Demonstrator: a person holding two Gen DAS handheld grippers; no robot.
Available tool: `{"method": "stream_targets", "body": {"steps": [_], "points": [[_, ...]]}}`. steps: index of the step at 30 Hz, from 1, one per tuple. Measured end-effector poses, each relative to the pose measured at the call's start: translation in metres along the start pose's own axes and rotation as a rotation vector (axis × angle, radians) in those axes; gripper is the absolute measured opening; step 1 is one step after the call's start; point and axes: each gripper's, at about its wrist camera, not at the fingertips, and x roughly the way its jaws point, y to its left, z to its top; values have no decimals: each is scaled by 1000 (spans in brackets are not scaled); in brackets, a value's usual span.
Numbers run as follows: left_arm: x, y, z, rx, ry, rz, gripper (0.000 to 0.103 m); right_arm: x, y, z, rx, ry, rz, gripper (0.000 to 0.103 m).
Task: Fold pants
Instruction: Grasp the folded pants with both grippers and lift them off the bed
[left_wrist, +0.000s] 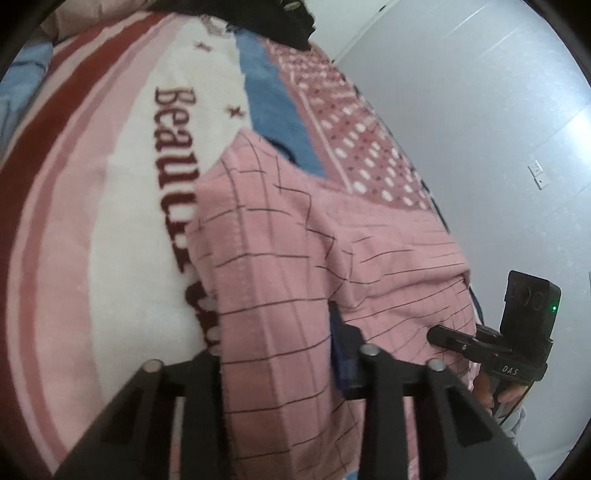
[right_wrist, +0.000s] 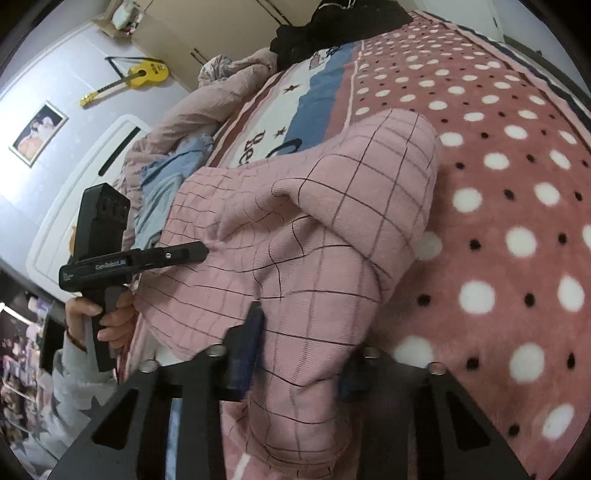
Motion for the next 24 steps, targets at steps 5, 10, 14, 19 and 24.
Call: {"method": "stream_targets", "body": {"steps": [5, 10, 14, 19, 24], "points": [[-46, -17, -6, 41, -74, 1, 20, -19, 36, 3, -43, -41, -15, 18], [-108, -14, -7, 60, -145, 29, 20, -35, 95, 5, -116, -81, 2, 17], [-165, 7, -16, 66, -199, 71, 20, -34, 144, 5, -165, -103, 36, 17], [-241, 52, -27, 35, -261, 170, 20, -7, 215, 8, -230, -104, 100, 17], [-304, 118, -42, -34, -301, 259, 20, 42, 291, 15, -288, -64, 177, 17]]}}
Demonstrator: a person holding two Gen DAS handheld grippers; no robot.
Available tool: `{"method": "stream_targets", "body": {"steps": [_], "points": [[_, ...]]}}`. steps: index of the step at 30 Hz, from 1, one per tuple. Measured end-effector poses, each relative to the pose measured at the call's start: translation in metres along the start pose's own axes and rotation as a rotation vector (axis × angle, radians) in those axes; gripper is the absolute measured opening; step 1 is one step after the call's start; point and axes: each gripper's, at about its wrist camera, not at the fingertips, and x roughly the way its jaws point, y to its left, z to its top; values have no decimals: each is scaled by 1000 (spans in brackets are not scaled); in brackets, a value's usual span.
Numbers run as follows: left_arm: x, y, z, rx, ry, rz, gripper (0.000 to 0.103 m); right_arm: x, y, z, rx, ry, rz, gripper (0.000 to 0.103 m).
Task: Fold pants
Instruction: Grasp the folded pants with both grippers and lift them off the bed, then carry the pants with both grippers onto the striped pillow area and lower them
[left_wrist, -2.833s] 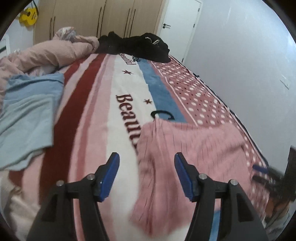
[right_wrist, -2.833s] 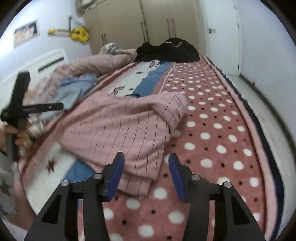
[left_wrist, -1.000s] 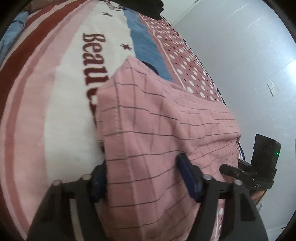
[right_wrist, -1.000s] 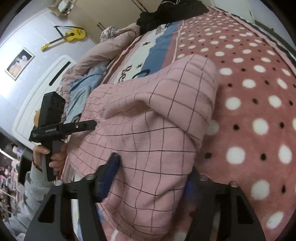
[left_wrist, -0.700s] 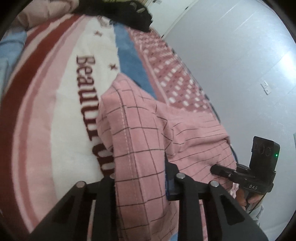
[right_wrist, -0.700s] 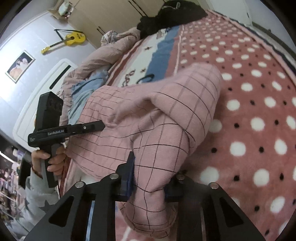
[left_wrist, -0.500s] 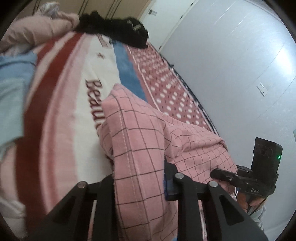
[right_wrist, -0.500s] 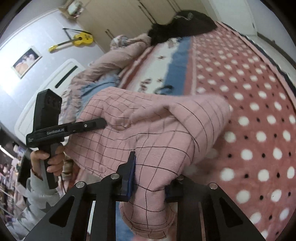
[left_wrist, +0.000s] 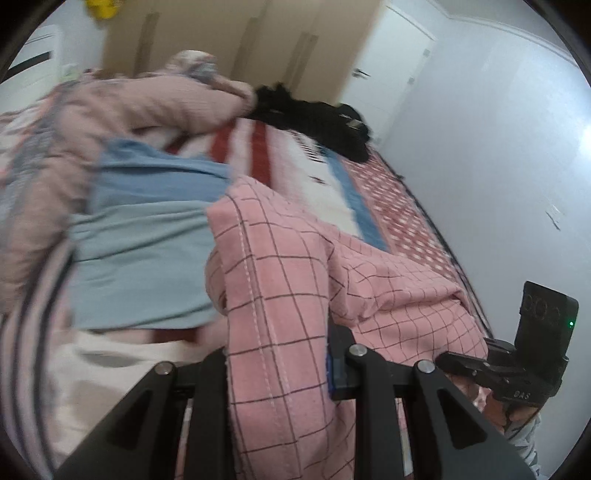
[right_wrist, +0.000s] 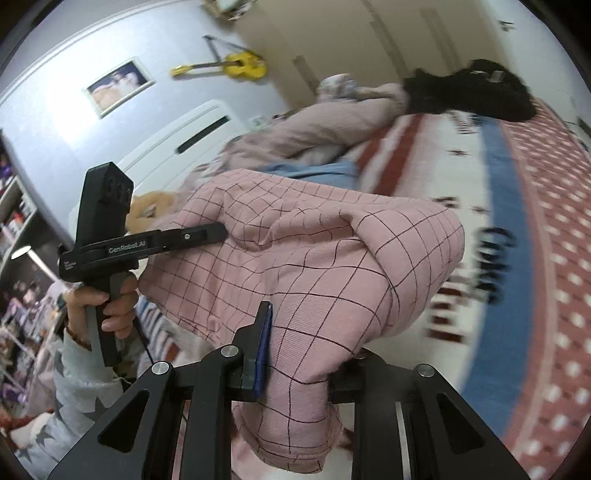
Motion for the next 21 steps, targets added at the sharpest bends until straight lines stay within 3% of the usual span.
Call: {"method": "stream_targets", "body": {"steps": [6, 10, 14, 21], "points": [[-28, 93, -14, -96, 3, 94, 20, 86, 64, 13, -44, 77, 97, 17], [-37, 136, -35, -135, 18, 124, 20, 133, 94, 7, -53, 138, 139, 17], [-31, 173, -57, -173, 50, 109, 20, 167, 115, -10, -79, 199, 159, 17], [-2, 206, -87, -238, 104, 73, 20, 202, 111, -33, -99, 292, 117, 17]]}}
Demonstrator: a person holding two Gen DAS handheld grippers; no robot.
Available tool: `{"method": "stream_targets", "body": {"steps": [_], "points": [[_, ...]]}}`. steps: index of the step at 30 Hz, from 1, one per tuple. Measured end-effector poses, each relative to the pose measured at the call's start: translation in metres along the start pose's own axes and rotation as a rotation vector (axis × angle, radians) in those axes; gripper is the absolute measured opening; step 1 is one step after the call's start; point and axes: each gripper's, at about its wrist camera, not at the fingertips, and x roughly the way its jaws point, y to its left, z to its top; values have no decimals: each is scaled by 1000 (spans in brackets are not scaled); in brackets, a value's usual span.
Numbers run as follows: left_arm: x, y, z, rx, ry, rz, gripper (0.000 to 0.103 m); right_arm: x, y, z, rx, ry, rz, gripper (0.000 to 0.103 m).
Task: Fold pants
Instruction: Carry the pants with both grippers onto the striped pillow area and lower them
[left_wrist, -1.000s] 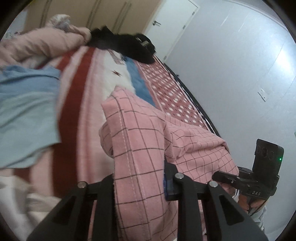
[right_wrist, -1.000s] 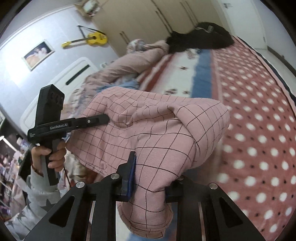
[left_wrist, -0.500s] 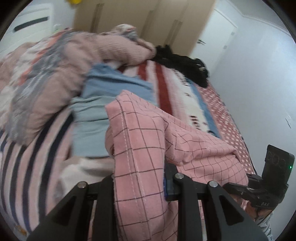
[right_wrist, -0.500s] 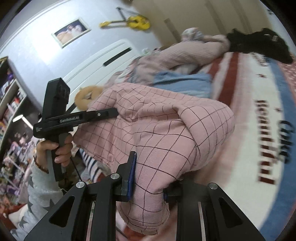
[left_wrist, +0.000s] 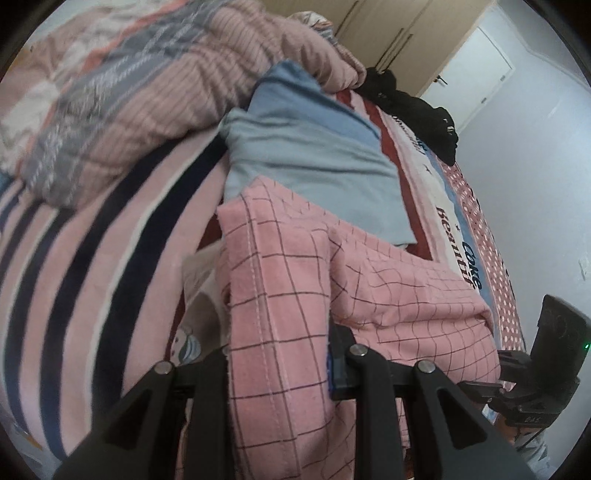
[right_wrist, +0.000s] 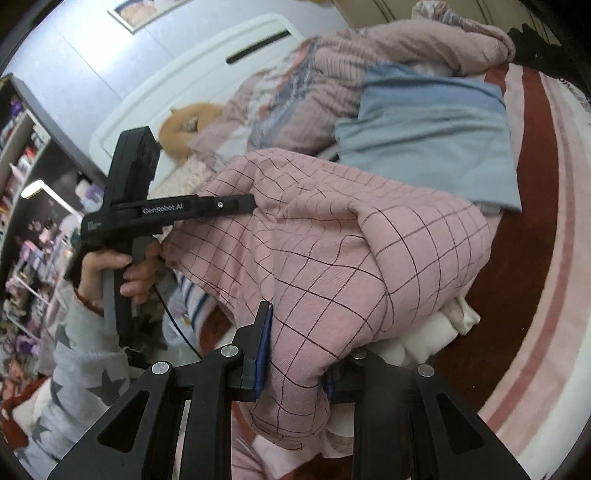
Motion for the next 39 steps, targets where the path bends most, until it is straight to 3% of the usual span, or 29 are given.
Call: {"method": "stream_targets", "body": {"steps": [5, 9, 12, 15, 17, 20, 22, 23, 26, 28, 31, 33, 36, 39], "points": [[-19, -12, -2, 19, -34, -32, 20, -6, -3, 2, 9, -17, 5, 16], [-29, -7, -8, -7, -35, -109, 20, -30, -2, 4, 14, -54, 24, 16], [-14, 0, -14, -5, 8, -73, 21, -29, -8, 1, 50, -29, 52, 16], [7, 9, -25, -21, 49, -50, 23, -11, -11, -9, 51, 29, 27, 16], [13, 15, -30, -38, 46, -60, 26, -4, -15, -16, 68, 41, 29, 16], [11, 18, -32, -48, 34, -38, 43, -2, -16, -22, 58, 35, 5, 16], [5, 16, -31, -31, 35, -4, 46, -2, -13, -22, 31, 36, -29, 22], [0, 13, -29, -17, 28, 25, 48, -5, -10, -22, 14, 35, -56, 28], [-28, 3, -23, 27, -35, 110, 54, -26, -3, -19, -27, -9, -95, 29], [-48, -7, -19, 53, -90, 92, 54, -48, 2, -15, -59, -64, -136, 29], [-63, -27, -16, 89, -141, -3, 54, -71, 13, -9, -125, -151, -168, 32], [-55, -39, -16, 124, -130, -28, 55, -74, 20, -4, -149, -174, -133, 33], [-29, -39, -19, 144, -70, 13, 55, -56, 26, -1, -173, -152, -95, 35], [-1, -17, -24, 92, -23, 30, 55, -30, 19, -6, -195, -108, -143, 42]]}}
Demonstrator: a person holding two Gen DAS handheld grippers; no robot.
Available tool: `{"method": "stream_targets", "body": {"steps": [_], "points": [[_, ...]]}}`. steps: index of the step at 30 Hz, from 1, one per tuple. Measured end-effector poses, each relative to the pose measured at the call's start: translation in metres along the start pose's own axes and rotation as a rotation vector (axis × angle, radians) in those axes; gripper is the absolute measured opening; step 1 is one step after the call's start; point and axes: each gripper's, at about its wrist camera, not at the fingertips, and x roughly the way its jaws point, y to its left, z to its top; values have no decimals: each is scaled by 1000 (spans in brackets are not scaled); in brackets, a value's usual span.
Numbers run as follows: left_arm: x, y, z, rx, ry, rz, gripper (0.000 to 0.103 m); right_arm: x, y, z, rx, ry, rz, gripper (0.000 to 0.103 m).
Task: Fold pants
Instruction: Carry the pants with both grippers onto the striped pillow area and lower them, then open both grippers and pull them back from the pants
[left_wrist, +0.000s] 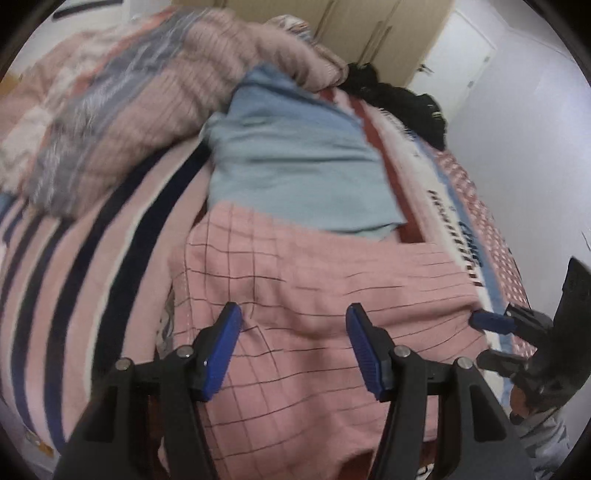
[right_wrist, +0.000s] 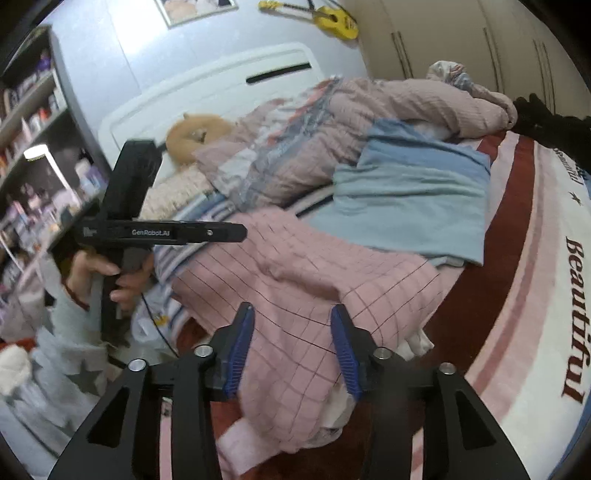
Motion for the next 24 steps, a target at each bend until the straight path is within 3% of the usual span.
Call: {"method": "stream_targets", "body": {"steps": [4, 10, 17, 19, 21, 24], "points": [[12, 14, -8, -36, 2, -30, 55, 29, -17, -17, 19, 43, -15, 42], [10, 0, -6, -13, 11, 28, 56, 36, -25, -31, 38, 54, -1, 42], [-15, -38, -13, 47, -40, 47, 62, 4, -19, -28, 36, -12, -28, 44], [-24, -57, -17, 82, -78, 80, 70, -10, -20, -31, 36, -34, -41, 49], [-34, -78, -23, 117, -121, 118, 71, -32, -21, -38, 38, -66, -67, 51], [-48, -113, -33, 166, -194, 116, 72, -60, -26, -49, 53, -100, -100, 55]]}}
